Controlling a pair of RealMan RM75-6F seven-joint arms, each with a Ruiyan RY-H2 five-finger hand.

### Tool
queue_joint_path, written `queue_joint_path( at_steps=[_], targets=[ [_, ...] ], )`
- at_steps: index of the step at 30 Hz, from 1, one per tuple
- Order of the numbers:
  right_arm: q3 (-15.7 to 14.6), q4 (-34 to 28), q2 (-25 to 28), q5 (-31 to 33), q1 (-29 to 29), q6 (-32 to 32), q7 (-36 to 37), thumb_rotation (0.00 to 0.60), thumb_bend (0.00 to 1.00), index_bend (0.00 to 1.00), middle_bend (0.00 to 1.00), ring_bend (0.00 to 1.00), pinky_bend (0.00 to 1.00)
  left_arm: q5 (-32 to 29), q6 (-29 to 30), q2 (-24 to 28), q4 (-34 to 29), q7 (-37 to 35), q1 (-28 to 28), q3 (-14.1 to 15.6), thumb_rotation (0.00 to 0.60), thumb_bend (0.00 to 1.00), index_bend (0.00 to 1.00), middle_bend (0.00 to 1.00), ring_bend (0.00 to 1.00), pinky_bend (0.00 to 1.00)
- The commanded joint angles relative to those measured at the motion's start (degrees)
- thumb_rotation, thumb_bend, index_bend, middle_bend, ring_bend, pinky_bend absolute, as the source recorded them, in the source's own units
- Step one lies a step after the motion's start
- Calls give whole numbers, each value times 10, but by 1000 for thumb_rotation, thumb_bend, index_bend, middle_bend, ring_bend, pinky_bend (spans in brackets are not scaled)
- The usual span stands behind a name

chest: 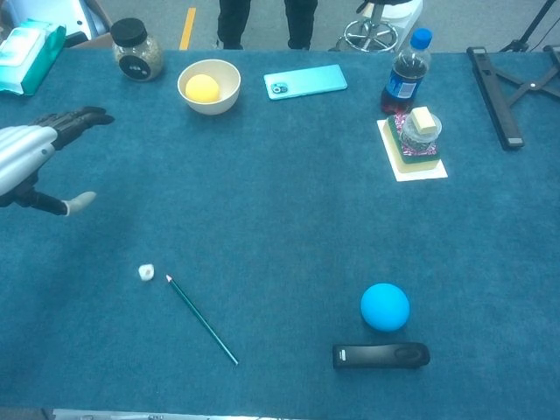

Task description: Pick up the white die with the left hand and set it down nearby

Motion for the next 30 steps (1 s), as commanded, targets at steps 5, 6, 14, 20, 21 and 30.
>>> queue_joint_path(
  at_steps=[5, 6, 14, 20, 21, 30],
  targets=[
    [-2, -6, 6, -5, -6, 10, 0, 600, 98, 490, 387, 256, 265, -9, 4, 0, 8, -5, 6, -5, 600, 327, 71, 0, 0, 0],
    [-2, -6, 6, -6, -7, 11, -1, 600, 98, 490, 387, 256, 265, -10, 5, 0, 10, -6, 8, -5, 600, 327, 75, 0, 0, 0],
    [-7, -9, 11, -15, -13, 19, -1, 600, 98, 490, 387, 256, 265, 9, 44, 0, 37, -10, 24, -11, 600, 327, 152, 0, 0, 0],
    [-19, -41, 31, -42, -27, 38, -30, 600, 98, 490, 387, 256, 265, 69, 127, 6, 105, -71, 55, -13, 600, 327, 326, 85, 85, 360],
    [-22, -51, 38, -48, -30, 42, -39, 600, 97, 490, 387, 256, 265, 73, 139, 13, 117, -77, 62, -12, 600, 327, 339, 111, 112, 387],
    [-45, -121, 78, -91, -55, 62, -113, 600, 98, 490, 387, 256, 265, 60, 210, 102, 106, -49, 131, 2, 600, 328, 336, 218, 196, 452]
  ],
)
